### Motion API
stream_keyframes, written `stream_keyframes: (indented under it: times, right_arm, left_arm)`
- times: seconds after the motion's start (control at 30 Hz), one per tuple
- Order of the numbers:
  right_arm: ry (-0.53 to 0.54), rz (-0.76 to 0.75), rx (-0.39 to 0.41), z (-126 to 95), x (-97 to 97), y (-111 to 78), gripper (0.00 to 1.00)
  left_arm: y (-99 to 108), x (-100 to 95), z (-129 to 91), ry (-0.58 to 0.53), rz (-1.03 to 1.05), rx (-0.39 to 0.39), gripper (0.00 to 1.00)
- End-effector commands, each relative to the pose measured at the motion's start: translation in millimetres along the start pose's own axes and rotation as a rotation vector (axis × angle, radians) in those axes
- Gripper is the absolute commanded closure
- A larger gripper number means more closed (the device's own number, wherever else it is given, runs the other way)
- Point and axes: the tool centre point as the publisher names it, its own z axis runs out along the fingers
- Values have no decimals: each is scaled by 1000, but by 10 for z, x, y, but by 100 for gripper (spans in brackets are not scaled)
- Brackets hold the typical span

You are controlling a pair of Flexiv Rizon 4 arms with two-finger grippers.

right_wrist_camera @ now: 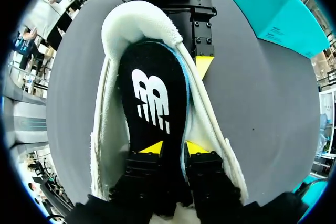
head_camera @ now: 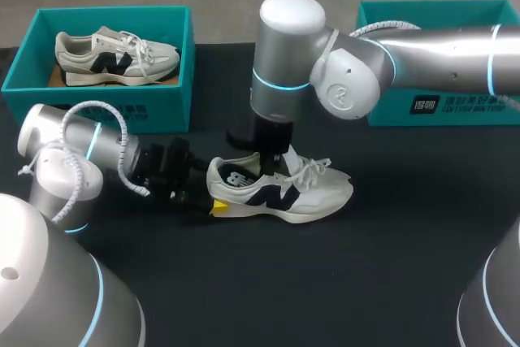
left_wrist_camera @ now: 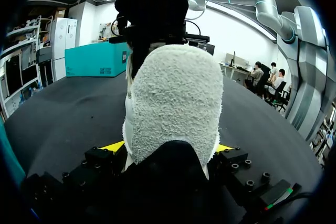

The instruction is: Take the shoe out of the shoebox, open the shoe tongue, remove and reinsert the insole, then place the shoe into the shoebox

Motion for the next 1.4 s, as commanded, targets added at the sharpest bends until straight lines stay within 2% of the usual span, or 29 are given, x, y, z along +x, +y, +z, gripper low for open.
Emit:
stream_keyframes:
  times: [0.03, 0.33, 0.57, 0.63, 0.7, 0.97, 1.23, 1.4]
  right_arm:
    - [20, -11, 1, 63, -2, 6, 100]
    - [73, -18, -6, -41, 69, -65, 100]
    - [43, -34, -104, -263, 88, -89, 100]
    - [37, -39, -111, -299, 85, -86, 100]
    - [28, -37, -173, -329, 77, -75, 100]
    - [17, -74, -148, -422, 42, -11, 100]
    - [11, -81, -126, -494, 36, -178, 100]
    - [-12, -75, -161, -563, 16, -217, 100]
  left_arm:
    - [27, 9, 17, 1, 1, -3, 100]
    - [27, 9, 17, 1, 1, -3, 100]
    - [27, 9, 17, 1, 1, -3, 100]
    - [27, 9, 17, 1, 1, -3, 100]
    - [27, 9, 17, 1, 1, -3, 100]
    - [27, 9, 17, 1, 1, -3, 100]
    - [27, 9, 17, 1, 1, -3, 100]
    - [27, 9, 17, 1, 1, -3, 100]
